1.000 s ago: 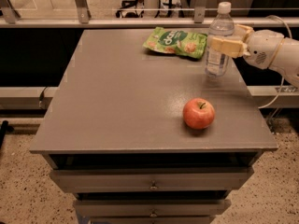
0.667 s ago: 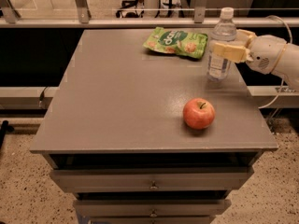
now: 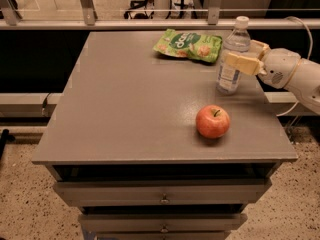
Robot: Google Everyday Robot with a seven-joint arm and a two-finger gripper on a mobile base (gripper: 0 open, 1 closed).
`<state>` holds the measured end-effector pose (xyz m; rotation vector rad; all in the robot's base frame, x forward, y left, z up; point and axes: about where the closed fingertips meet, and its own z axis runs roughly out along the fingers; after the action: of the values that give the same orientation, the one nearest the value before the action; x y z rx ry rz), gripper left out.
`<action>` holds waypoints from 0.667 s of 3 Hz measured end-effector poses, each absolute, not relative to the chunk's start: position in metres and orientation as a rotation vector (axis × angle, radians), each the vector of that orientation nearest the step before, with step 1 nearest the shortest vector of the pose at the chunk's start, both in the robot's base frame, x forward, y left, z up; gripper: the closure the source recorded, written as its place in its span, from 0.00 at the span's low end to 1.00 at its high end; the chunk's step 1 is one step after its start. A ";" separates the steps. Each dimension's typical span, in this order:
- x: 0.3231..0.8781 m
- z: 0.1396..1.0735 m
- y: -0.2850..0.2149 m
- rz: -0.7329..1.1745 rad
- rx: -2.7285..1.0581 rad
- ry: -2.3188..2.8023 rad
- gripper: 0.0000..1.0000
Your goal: Place blue plastic bottle upright
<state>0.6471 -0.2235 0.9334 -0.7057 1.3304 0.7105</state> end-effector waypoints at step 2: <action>0.643 0.942 -0.225 0.721 -0.685 1.266 0.65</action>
Offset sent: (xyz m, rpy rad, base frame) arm -0.0083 -0.0113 0.0135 0.0586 -0.0792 -0.0043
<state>0.6428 -0.2248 0.9416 -0.6852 1.2659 0.7207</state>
